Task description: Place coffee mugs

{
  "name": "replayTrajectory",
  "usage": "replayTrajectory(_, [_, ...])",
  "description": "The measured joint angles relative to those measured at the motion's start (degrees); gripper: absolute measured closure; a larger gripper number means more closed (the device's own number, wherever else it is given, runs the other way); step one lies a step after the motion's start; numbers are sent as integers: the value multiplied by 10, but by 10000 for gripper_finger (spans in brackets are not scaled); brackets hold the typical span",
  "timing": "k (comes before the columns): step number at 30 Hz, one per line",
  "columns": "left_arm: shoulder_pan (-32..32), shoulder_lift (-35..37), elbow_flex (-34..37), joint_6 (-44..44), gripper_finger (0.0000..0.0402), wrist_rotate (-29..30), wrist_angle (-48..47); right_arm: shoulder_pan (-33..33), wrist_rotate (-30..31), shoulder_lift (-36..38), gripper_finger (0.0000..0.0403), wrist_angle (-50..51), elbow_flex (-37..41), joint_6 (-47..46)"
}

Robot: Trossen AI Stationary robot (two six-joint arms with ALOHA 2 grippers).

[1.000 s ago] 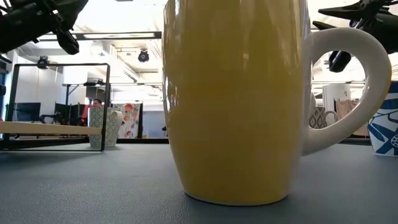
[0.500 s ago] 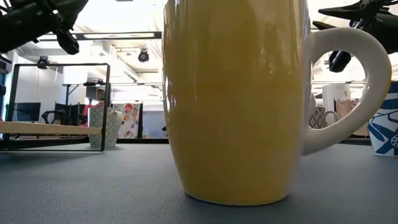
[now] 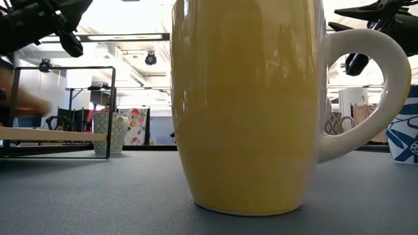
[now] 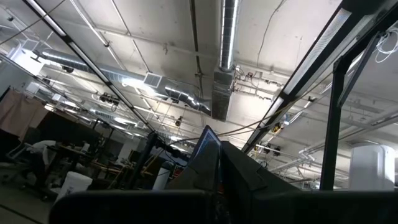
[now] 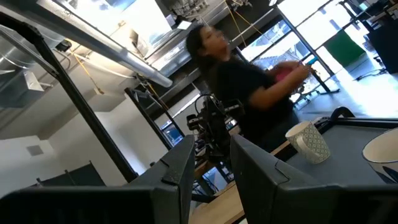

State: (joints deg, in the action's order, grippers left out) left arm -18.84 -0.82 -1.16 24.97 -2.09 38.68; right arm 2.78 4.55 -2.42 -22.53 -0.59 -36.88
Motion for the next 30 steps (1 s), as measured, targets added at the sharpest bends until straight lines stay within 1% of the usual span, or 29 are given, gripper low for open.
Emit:
replayTrajectory(12, [0,0,0,1,402,0,4,0,0,0,310,0,0,0])
replayTrajectory(15, [0,0,0,19,402,1,19,0,0,0,310,0,0,0])
replayTrajectory(18, [0,-2,0,29,402,26,24,0,0,0,310,0,0,0])
replayTrajectory(21, [0,-8,-1,43,402,31,21,0,0,0,310,0,0,0])
replayTrajectory(24, [0,-24,-25,72,402,31,-10,0,0,0,310,0,0,0])
replayTrajectory(26, [0,-41,-59,73,402,31,-45,0,0,0,310,0,0,0])
replayTrajectory(28, [0,-61,-100,47,402,31,-110,0,0,0,310,0,0,0])
replayTrajectory(30, [0,-84,-149,18,402,32,-205,0,0,0,310,0,0,0])
